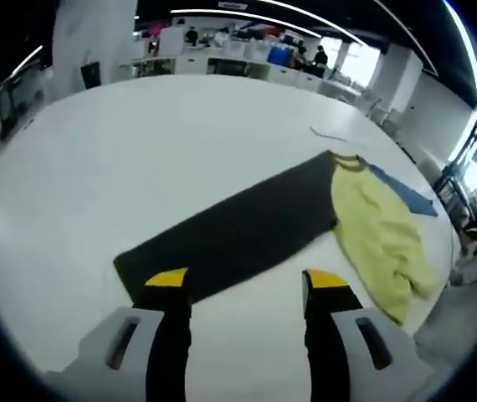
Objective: Fold the garment on the visible template until the final outline fits inside the template.
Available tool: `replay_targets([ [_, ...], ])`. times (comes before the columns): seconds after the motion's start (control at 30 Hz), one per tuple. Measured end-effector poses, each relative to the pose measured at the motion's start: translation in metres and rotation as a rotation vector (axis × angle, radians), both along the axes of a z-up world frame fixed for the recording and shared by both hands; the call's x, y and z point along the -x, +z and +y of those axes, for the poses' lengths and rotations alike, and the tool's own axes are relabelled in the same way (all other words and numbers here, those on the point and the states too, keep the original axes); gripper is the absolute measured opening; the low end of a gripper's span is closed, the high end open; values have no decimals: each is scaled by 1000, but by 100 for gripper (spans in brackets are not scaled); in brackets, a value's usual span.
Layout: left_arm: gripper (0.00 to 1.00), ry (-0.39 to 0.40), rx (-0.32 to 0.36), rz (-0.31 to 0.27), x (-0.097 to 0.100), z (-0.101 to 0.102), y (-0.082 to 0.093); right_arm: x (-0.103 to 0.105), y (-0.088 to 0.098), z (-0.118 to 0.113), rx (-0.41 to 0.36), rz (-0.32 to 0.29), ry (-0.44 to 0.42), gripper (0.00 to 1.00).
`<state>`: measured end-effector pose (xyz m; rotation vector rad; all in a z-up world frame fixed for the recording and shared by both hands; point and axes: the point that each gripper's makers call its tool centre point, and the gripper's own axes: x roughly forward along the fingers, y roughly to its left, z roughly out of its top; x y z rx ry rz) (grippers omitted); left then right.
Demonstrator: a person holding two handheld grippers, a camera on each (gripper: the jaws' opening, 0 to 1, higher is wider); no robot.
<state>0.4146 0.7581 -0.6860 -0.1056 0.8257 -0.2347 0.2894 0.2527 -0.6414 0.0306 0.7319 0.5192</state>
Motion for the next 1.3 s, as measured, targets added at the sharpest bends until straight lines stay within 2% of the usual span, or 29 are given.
replay_targets([
  [0.2,57,-22,6,-18,12,-15,12,5,2,-1,-8,-6,-1,93],
  [0.47,68,-60,18,-24,27,-38,20,10,7,-4,-8,-16,7,93],
  [0.7,71,-85,46,-51,39,-54,34,14,8,-4,-15,-21,10,93],
  [1.3,83,-152,64,-64,88,-88,46,25,10,-6,-16,-24,36,93],
])
